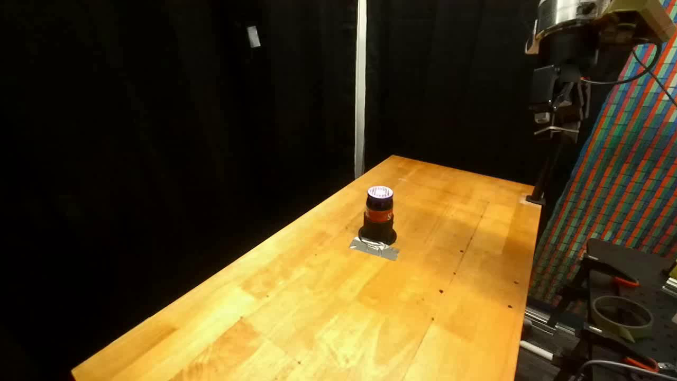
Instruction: Put the elastic around the bottle
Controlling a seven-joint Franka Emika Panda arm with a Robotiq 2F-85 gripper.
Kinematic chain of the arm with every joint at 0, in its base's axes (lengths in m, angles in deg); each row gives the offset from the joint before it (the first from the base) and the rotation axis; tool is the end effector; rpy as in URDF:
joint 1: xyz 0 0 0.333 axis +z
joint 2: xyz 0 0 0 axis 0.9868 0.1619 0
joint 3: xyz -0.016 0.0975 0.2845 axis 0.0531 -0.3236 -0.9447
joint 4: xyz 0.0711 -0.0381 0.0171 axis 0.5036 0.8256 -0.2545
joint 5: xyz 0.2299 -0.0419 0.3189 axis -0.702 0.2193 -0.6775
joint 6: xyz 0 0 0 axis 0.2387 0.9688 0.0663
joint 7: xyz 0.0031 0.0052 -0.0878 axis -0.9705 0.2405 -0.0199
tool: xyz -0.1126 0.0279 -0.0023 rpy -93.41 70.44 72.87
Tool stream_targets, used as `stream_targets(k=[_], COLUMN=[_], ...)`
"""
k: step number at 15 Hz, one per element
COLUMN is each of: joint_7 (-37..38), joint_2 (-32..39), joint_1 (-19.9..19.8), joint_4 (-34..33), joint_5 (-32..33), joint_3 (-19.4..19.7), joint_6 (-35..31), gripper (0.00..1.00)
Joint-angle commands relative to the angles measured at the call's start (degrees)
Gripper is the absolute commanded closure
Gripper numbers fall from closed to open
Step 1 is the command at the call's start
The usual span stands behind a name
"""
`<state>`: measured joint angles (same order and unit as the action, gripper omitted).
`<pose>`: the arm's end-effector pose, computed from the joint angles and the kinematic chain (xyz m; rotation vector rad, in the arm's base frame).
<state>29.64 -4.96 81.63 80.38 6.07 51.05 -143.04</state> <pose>0.4008 0.0375 0.4311 -2.7867 0.4686 0.3717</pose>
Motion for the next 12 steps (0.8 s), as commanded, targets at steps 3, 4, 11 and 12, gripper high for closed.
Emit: stream_targets(k=[3,4,11,12], joint_7=[-0.2,-0.2,11.1,13.5], joint_2=[-0.1,-0.1,8.1,11.0], joint_1=[-0.8,-0.8,-0.7,-0.6], joint_4=[-0.5,-0.6,-8.3,-10.8], joint_5=[-0.2,-0.2,10.4,13.5], joint_3=[-0.6,-0.6,-8.4,-9.9], joint_6=[0.1,0.1,-8.3,-10.8], gripper=[0.0,0.0,0.0,0.0])
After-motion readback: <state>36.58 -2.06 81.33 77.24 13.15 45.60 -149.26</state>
